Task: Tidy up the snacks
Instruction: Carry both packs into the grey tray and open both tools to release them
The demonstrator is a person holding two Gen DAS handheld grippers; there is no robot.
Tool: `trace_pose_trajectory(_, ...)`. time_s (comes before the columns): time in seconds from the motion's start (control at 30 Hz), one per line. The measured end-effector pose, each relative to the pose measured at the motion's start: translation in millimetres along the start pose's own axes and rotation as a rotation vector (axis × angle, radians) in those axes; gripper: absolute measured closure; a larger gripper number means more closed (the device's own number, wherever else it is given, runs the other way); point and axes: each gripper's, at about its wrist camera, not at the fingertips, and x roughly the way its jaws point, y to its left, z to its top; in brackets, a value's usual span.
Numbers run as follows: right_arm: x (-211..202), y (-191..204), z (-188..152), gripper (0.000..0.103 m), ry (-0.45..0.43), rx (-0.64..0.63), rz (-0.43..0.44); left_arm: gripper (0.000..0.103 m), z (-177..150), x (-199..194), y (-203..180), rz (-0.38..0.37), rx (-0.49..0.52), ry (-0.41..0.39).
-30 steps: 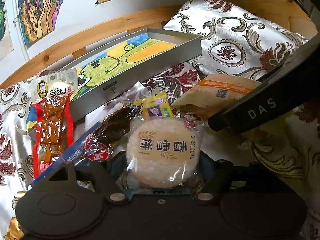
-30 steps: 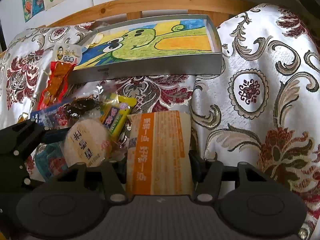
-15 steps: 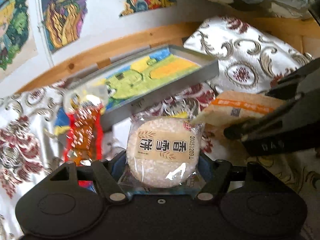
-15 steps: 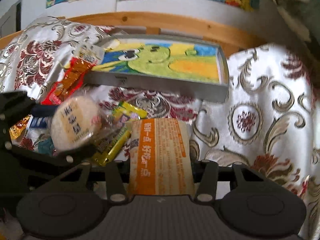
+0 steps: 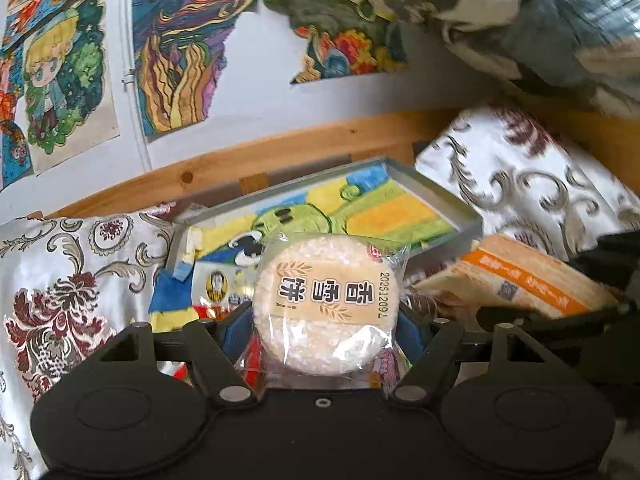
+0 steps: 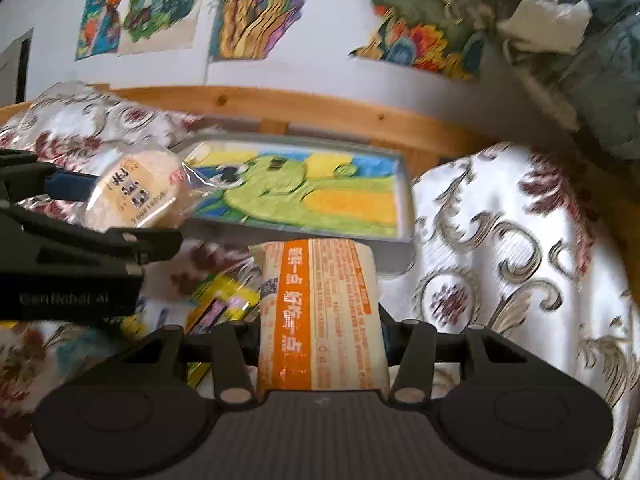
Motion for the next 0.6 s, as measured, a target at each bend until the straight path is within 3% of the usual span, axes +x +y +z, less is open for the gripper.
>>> trace_pose_trajectory(0.1,8,0,4,0.051,-0.039,0.002,-0.042,0.029,11,10,3,0.013,-0.027,-0.017)
trace_pose_trajectory(0.4,43,-18,39,0.051,-0.290,0.038,-0.122,0.029,56,67,33,0.073,-0.150,-0.050)
trace_pose_trajectory(0.6,84,-28,58,0.051,-0.306,0.091,-0.110,0.029,72,107,46,0.088,-0.219,-0.029)
